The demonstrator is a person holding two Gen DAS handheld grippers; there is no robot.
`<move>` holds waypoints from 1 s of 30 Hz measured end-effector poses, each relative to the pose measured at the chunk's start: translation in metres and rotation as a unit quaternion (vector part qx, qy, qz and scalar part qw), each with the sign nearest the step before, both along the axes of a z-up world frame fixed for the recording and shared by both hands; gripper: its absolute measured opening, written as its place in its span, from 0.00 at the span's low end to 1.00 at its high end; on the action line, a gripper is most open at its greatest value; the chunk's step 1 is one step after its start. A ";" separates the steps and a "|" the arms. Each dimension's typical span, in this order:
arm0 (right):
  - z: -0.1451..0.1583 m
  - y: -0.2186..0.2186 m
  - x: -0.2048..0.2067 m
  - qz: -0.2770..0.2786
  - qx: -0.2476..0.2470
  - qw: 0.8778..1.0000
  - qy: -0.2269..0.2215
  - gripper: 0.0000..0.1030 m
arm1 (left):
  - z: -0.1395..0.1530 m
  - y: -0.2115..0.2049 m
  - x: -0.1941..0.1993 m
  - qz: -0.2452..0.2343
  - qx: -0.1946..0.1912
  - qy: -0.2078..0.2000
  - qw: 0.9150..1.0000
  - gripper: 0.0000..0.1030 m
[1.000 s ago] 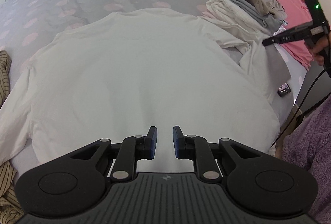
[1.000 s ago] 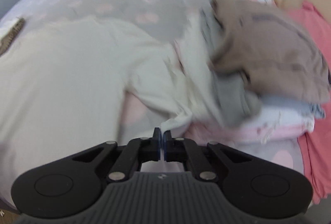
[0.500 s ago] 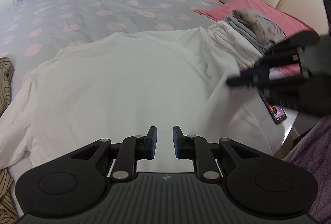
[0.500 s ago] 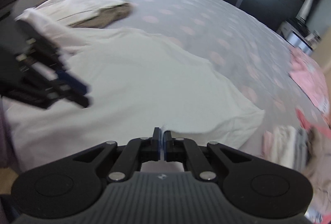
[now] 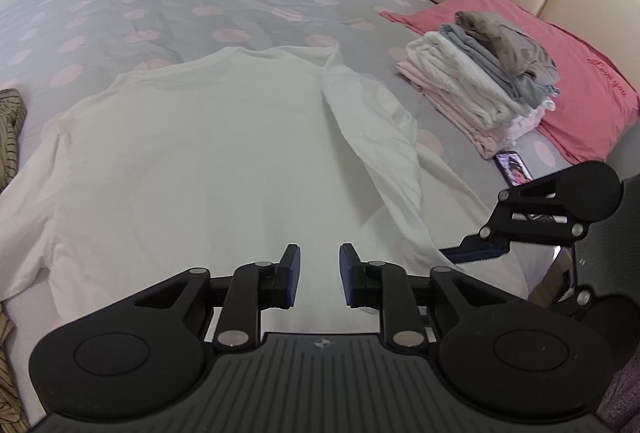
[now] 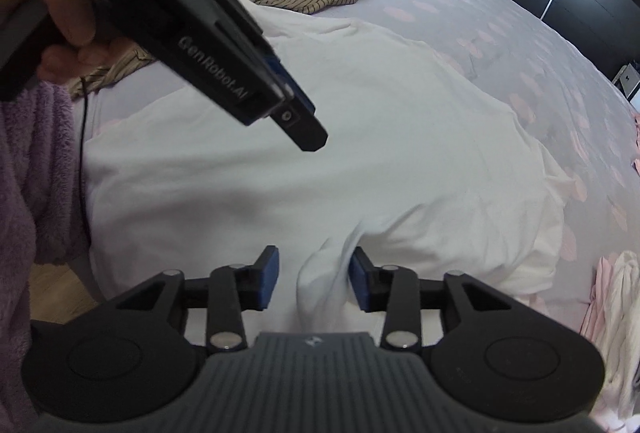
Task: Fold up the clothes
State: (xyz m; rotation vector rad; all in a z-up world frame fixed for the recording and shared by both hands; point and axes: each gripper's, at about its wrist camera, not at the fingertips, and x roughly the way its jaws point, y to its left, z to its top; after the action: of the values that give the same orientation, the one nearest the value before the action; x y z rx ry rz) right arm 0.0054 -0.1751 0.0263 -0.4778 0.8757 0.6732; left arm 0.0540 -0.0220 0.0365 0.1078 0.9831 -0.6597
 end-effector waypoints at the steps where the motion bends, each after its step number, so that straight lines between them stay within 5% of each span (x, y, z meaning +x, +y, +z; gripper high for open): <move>1: 0.002 -0.007 -0.003 -0.005 0.006 1.000 -0.003 0.46 | -0.001 -0.001 -0.004 -0.004 -0.006 -0.001 1.000 0.24; 5: 0.001 -0.038 -0.018 -0.032 0.012 0.999 -0.017 0.57 | -0.011 -0.008 -0.022 -0.014 -0.029 0.000 0.999 0.27; 12: -0.039 -0.065 -0.040 -0.048 -0.007 0.999 -0.019 0.57 | -0.023 -0.030 -0.046 -0.017 -0.086 0.013 0.996 0.29; 16: -0.053 -0.051 -0.055 -0.023 -0.025 0.998 -0.061 0.57 | -0.021 -0.044 -0.054 -0.014 -0.117 0.017 0.993 0.39; 17: -0.055 -0.046 -0.056 -0.023 -0.028 0.996 -0.078 0.54 | -0.021 -0.047 -0.055 -0.012 -0.120 0.019 0.993 0.40; 19: -0.056 -0.037 -0.054 -0.022 -0.034 0.995 -0.091 0.29 | -0.023 -0.050 -0.053 -0.006 -0.119 0.027 0.993 0.40; 20: -0.055 -0.032 -0.052 -0.021 -0.038 0.995 -0.092 0.05 | -0.024 -0.051 -0.051 -0.002 -0.118 0.033 0.993 0.40; 25: -0.043 -0.020 -0.062 0.001 -0.044 0.995 -0.086 0.02 | -0.029 -0.043 -0.040 0.021 -0.140 0.067 0.988 0.40; 30: -0.026 0.001 -0.086 0.055 -0.034 0.993 -0.099 0.01 | -0.036 -0.045 -0.042 0.010 -0.115 0.082 0.990 0.38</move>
State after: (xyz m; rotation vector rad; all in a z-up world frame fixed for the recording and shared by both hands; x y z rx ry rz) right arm -0.0804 -0.1737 -0.0001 -0.6464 0.6891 0.6862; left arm 0.0119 -0.0666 0.0010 -0.1607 1.0572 -0.7682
